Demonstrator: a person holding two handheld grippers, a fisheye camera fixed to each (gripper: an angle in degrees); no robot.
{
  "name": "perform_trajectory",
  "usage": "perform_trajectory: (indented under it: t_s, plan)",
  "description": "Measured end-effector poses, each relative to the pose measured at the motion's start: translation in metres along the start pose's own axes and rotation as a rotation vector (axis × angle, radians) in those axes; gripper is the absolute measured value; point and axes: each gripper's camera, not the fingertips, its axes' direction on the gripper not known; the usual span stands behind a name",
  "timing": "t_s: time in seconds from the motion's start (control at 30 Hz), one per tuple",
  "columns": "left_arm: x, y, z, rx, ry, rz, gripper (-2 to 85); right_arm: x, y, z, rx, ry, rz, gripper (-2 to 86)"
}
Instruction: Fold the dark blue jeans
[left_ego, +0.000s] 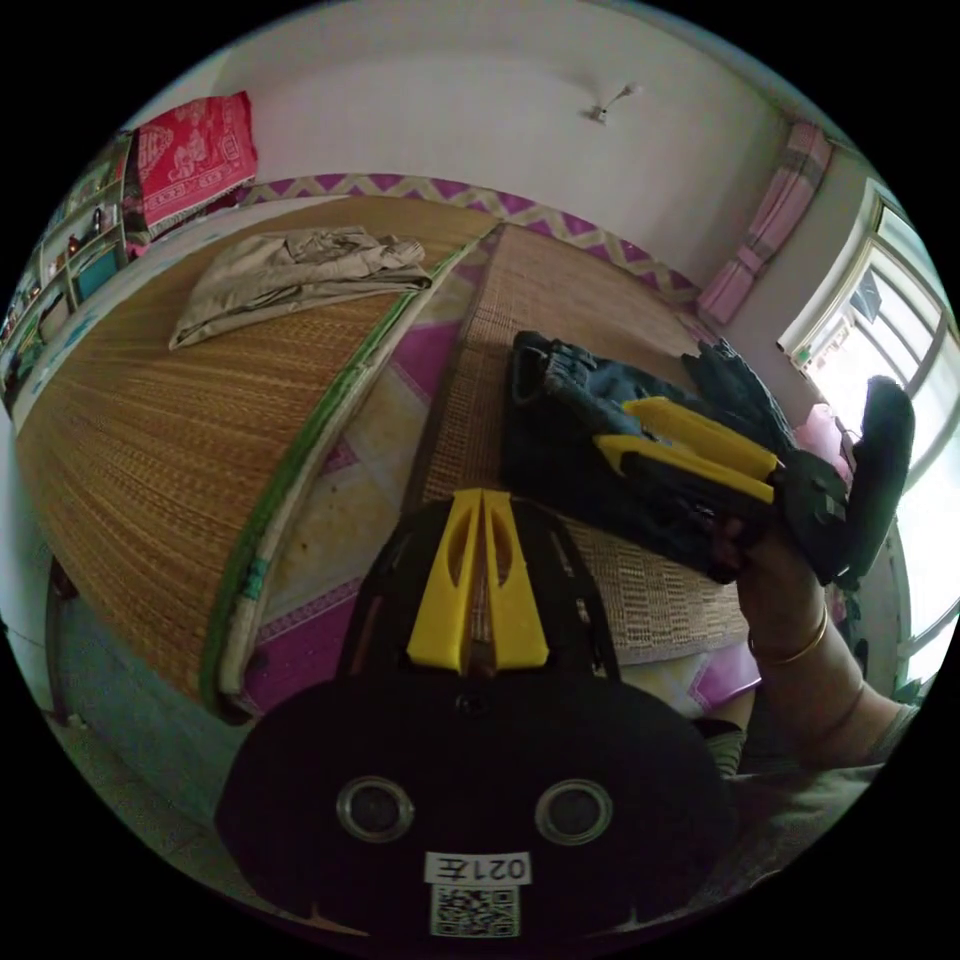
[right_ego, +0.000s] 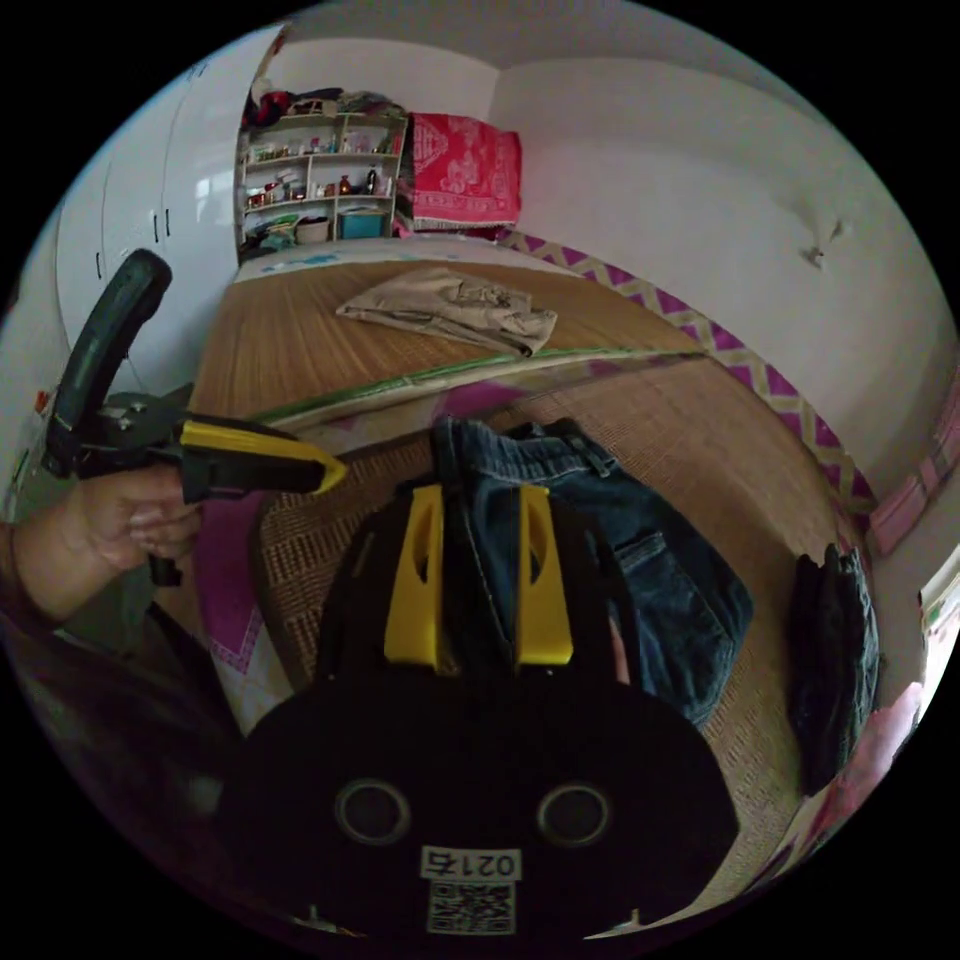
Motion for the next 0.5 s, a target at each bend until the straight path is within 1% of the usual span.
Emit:
perform_trajectory:
  t_s: [0.17,0.2,0.27,0.33,0.37,0.4,0.43,0.47,0.5]
  plan:
    - [0.01,0.007,0.005,-0.01,0.03,-0.004,-0.9,0.011,0.004,0.024,-0.11,0.007,-0.032,12.4]
    - [0.012,0.009,0.004,-0.009,0.028,-0.002,-0.9,0.019,0.009,0.029,-0.121,0.028,-0.022,11.4]
    - [0.013,0.01,0.003,-0.008,0.022,0.005,-0.9,0.044,0.021,0.015,-0.067,-0.017,0.028,8.8]
    - [0.013,0.012,0.0,-0.007,0.013,0.007,-0.9,0.116,0.046,-0.031,0.049,-0.152,0.225,4.9]
    - [0.013,0.012,-0.001,-0.007,0.013,0.006,-0.9,0.139,0.056,-0.047,0.089,-0.195,0.281,4.7]
    - [0.012,0.013,-0.002,-0.011,0.019,0.005,-0.9,0.185,0.081,-0.083,0.177,-0.26,0.39,4.3]
    - [0.013,0.013,-0.002,-0.015,0.026,0.006,-0.9,0.232,0.112,-0.125,0.268,-0.282,0.491,4.1]
    - [0.014,0.013,-0.002,-0.015,0.028,0.007,-0.9,0.255,0.129,-0.147,0.311,-0.283,0.534,4.0]
    - [0.018,0.013,-0.002,-0.017,0.032,0.015,-0.9,0.296,0.167,-0.192,0.39,-0.256,0.608,3.9]
